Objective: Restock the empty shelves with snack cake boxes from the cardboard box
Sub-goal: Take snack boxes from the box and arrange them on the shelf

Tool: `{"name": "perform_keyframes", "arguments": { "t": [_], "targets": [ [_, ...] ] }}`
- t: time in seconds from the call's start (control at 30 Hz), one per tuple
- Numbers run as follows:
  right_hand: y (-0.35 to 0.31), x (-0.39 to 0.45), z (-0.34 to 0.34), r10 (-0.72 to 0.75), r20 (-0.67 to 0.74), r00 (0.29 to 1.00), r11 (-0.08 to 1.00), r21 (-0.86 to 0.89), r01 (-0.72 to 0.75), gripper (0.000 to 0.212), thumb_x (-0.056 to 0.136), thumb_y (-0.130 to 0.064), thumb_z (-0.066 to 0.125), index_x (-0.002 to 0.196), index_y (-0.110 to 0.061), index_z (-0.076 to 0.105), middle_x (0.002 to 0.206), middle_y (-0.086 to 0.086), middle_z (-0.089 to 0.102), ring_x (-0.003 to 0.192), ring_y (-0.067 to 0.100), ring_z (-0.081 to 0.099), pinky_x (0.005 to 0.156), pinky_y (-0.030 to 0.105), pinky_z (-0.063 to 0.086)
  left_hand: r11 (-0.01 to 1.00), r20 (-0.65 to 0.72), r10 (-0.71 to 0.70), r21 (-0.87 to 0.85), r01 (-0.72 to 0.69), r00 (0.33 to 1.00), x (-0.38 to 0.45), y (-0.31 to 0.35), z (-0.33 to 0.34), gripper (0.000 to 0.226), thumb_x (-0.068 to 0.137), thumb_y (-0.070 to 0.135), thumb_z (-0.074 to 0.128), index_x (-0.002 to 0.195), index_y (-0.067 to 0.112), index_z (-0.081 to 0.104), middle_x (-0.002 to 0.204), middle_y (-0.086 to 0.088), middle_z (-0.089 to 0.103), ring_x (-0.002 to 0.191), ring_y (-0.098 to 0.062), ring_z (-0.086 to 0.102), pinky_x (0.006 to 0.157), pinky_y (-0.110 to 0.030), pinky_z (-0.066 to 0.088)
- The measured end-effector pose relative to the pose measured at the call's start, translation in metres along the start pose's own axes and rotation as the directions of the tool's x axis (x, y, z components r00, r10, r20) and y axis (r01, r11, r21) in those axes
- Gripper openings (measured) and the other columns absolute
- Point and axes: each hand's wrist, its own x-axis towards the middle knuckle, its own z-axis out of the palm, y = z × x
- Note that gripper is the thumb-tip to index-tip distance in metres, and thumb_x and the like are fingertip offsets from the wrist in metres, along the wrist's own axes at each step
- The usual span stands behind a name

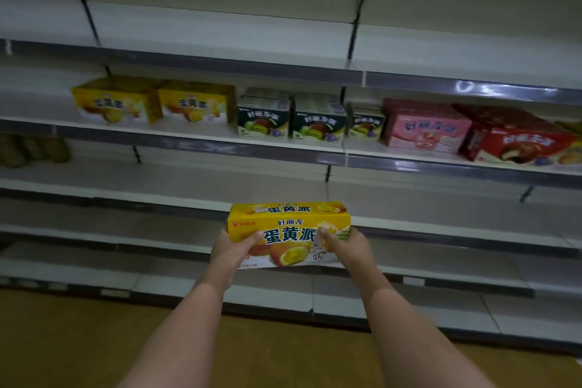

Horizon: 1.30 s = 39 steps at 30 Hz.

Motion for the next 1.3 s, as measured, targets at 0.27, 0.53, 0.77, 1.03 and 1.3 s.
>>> {"name": "perform_keyframes", "arguments": {
  "t": [0.27, 0.53, 0.77, 1.03, 1.3],
  "targets": [
    [-0.069, 0.061, 0.059, -0.099, 0.025, 0.995, 0.995, 0.029, 0.098, 0.044, 0.081, -0.064, 0.057, 0.100, -0.025, 0.064, 0.099, 0.001, 0.071, 0.095, 0.022, 0.065, 0.082, 0.034, 0.050, 0.998, -0.120, 0.038, -0.039, -0.043, 0.992, 0.066, 0.036, -0.052, 0.048, 0.081, 0.023, 0.074, 0.123, 0.016, 0.053, 0.111, -0.003, 0.062, 0.107, -0.023, 0.056, 0.087, -0.038, 0.041],
    [-0.149, 0.127, 0.109, -0.164, 0.030, 0.986, 0.984, 0.076, 0.161, 0.046, 0.084, -0.061, 0.058, 0.103, -0.020, 0.065, 0.099, 0.005, 0.072, 0.097, 0.024, 0.064, 0.079, 0.031, 0.047, 0.996, -0.194, 0.076, -0.030, -0.083, 0.978, 0.149, 0.090, -0.102, 0.056, 0.079, 0.026, 0.076, 0.127, 0.014, 0.051, 0.116, -0.006, 0.063, 0.109, -0.025, 0.057, 0.086, -0.037, 0.041],
    [-0.199, 0.163, 0.146, -0.229, 0.037, 0.973, 0.970, 0.092, 0.225, 0.050, 0.080, -0.066, 0.058, 0.104, -0.023, 0.066, 0.101, 0.000, 0.072, 0.097, 0.020, 0.066, 0.082, 0.033, 0.048, 0.989, -0.235, 0.106, -0.074, -0.126, 0.966, 0.207, 0.113, -0.137, 0.058, 0.076, 0.026, 0.079, 0.122, 0.015, 0.045, 0.115, -0.005, 0.062, 0.109, -0.025, 0.057, 0.094, -0.042, 0.043],
    [-0.260, 0.202, 0.191, -0.198, -0.020, 0.980, 0.979, 0.040, 0.199, 0.052, 0.084, -0.062, 0.057, 0.111, -0.018, 0.062, 0.106, 0.003, 0.066, 0.104, 0.026, 0.060, 0.080, 0.033, 0.043, 0.980, -0.227, 0.185, -0.035, -0.197, 0.956, 0.276, 0.142, -0.183, 0.059, 0.071, 0.032, 0.082, 0.116, 0.024, 0.045, 0.118, -0.004, 0.060, 0.112, -0.026, 0.057, 0.101, -0.050, 0.043],
    [-0.309, 0.237, 0.246, -0.080, -0.094, 0.992, 0.992, -0.103, 0.071, 0.055, 0.077, -0.054, 0.070, 0.118, -0.019, 0.057, 0.114, 0.003, 0.064, 0.078, 0.018, 0.062, 0.067, 0.025, 0.047, 0.978, -0.133, 0.186, 0.120, -0.170, 0.973, 0.361, 0.176, -0.231, 0.063, 0.074, -0.004, 0.075, 0.126, 0.014, 0.045, 0.124, -0.009, 0.057, 0.121, -0.029, 0.051, 0.102, -0.050, 0.041]
  ]
}}
